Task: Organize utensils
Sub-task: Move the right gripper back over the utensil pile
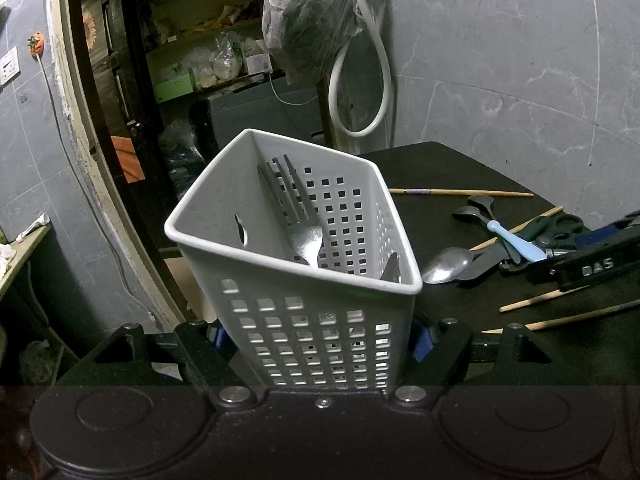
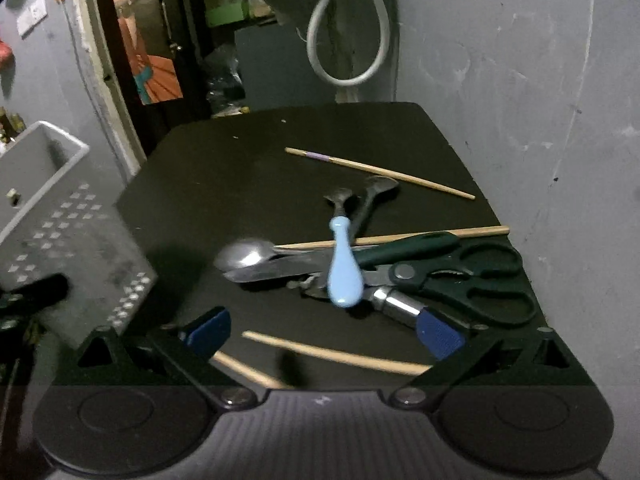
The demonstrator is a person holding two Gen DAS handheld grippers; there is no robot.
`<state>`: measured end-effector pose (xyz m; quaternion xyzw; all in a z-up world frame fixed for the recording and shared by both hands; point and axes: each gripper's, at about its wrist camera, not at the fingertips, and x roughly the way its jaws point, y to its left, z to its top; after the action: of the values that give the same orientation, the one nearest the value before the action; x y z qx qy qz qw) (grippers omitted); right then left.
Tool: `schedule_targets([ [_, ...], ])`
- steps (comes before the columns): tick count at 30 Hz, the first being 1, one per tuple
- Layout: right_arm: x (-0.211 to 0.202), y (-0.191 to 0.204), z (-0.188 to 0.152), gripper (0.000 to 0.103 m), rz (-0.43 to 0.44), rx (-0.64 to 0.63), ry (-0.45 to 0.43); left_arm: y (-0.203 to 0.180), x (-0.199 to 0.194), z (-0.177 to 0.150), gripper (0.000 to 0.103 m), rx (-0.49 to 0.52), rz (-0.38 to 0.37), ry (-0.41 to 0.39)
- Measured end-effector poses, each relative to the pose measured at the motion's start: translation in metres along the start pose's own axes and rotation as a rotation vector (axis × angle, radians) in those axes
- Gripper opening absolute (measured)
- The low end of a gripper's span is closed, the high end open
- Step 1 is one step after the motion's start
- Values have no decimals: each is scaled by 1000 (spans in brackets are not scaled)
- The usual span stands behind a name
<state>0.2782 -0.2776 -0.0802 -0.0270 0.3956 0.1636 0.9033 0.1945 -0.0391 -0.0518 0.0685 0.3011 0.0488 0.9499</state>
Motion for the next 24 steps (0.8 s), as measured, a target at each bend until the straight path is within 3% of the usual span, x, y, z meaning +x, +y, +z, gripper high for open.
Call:
schedule_targets([
  [9, 21, 9, 7, 68, -27, -171, 0, 1, 0, -1, 81, -1, 1, 1],
  [15, 28, 13, 9, 65, -34, -228, 3, 1, 1, -1, 81, -1, 0, 1],
  [24, 31, 15, 11, 52, -47, -285, 3, 1, 1, -1, 81, 0, 0, 1],
])
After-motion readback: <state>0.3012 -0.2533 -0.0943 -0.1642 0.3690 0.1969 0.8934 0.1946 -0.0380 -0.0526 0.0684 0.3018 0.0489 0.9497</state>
